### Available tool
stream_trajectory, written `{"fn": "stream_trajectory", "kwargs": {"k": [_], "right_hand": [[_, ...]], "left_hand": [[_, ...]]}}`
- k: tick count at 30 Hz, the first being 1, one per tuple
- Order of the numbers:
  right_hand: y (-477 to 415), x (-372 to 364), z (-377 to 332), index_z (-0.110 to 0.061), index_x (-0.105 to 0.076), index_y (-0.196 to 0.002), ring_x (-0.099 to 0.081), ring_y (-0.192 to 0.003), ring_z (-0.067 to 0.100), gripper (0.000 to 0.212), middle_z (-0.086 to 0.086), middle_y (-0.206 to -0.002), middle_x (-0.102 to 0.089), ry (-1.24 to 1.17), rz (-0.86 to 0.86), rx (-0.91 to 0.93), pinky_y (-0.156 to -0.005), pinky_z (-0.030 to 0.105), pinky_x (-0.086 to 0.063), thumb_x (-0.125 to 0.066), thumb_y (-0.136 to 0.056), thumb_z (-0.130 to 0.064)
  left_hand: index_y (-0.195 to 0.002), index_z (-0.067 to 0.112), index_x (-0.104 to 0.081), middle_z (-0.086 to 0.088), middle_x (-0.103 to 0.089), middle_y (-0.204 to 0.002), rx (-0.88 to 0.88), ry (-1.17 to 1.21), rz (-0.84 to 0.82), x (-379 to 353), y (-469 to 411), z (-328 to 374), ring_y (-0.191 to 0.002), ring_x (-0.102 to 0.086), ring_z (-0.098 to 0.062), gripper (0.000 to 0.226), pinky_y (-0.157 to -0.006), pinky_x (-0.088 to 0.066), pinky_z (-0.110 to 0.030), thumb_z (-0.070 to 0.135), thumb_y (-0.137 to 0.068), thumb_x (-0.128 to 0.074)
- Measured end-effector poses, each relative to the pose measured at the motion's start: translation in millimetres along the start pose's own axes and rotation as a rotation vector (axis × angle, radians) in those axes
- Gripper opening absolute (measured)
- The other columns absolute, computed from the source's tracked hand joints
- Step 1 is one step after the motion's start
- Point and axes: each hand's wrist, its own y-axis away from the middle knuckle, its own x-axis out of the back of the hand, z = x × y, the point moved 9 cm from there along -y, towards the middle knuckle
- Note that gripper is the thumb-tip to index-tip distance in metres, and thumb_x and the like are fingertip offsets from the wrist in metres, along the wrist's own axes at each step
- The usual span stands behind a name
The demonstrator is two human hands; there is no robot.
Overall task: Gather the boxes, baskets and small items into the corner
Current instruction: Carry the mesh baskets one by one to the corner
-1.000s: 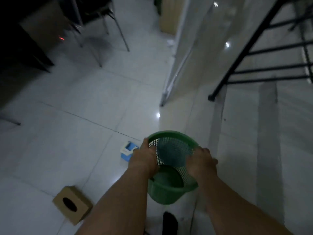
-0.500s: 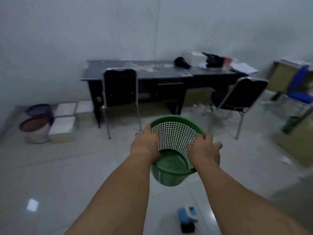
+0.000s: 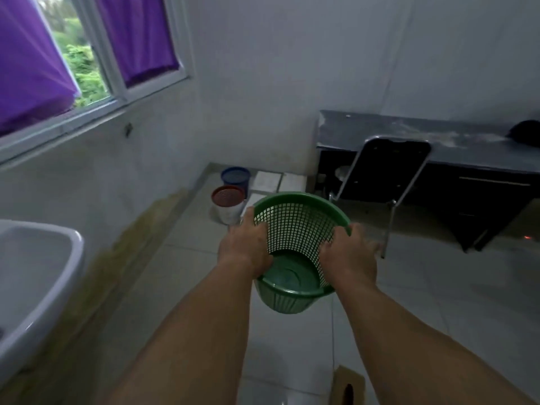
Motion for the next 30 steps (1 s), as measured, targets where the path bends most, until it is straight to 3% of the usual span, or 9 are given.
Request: {"fn": "stream_trajectory", "kwargs": {"k": [3,7,18,24,30], "right_hand": [[-37,-34,-44,-0.021,-0.051,-0.127,-0.033,-0.117,0.038,0.034,0.005,-0.141,-0.032,0.011,-0.04,0.035,-0.08,0.04,-0.041,-0.043,-0.096,-0.03],[-94,-82,-102,-0.022,-0.047,-0.133,-0.036,-0.12,0.038,0.039,0.007,-0.144,-0.032,0.028,-0.089,0.134,-0.091,0.044,-0.044,-0.042,-0.096,-0.031],[-293,-206,-284,-0.022,-0.04,-0.14,-0.037,-0.124,0.038,0.046,0.011,-0.144,-0.039,0.095,-0.284,0.339,-0.093,0.042,-0.039,-0.041,-0.096,-0.035],[-361,-288,-382,-0.023,-0.037,-0.143,-0.028,-0.129,0.036,0.045,0.008,-0.149,-0.03,0.082,-0.4,0.354,-0.097,0.043,-0.04,-0.038,-0.1,-0.034],[-436,-357,-475,-0.024,-0.034,-0.147,-0.029,-0.129,0.036,0.05,0.008,-0.153,-0.027,0.034,-0.461,0.297,-0.097,0.044,-0.041,-0.04,-0.099,-0.038]], "left_hand": [[-0.132,0.025,-0.045,0.006,-0.004,-0.16,0.066,0.023,0.003,-10,-33,-46,-0.123,-0.04,-0.036,0.067,-0.093,-0.047,-0.048,0.043,-0.076,-0.077],[-0.132,0.027,-0.044,0.006,0.001,-0.161,0.148,0.033,-0.008,-20,-92,-102,-0.126,-0.038,-0.035,0.066,-0.094,-0.046,-0.048,0.046,-0.077,-0.076],[-0.131,0.028,-0.044,0.002,0.007,-0.162,0.439,0.117,-0.038,-20,-276,-244,-0.129,-0.037,-0.033,0.065,-0.098,-0.046,-0.048,0.036,-0.077,-0.078],[-0.134,0.028,-0.042,0.001,0.01,-0.163,0.481,0.136,-0.081,-29,-379,-347,-0.134,-0.032,-0.037,0.066,-0.103,-0.043,-0.051,0.035,-0.079,-0.077],[-0.141,0.027,-0.036,-0.002,0.011,-0.163,0.451,0.097,-0.123,-14,-488,-440,-0.135,-0.032,-0.037,0.067,-0.105,-0.04,-0.045,0.028,-0.084,-0.071]]}}
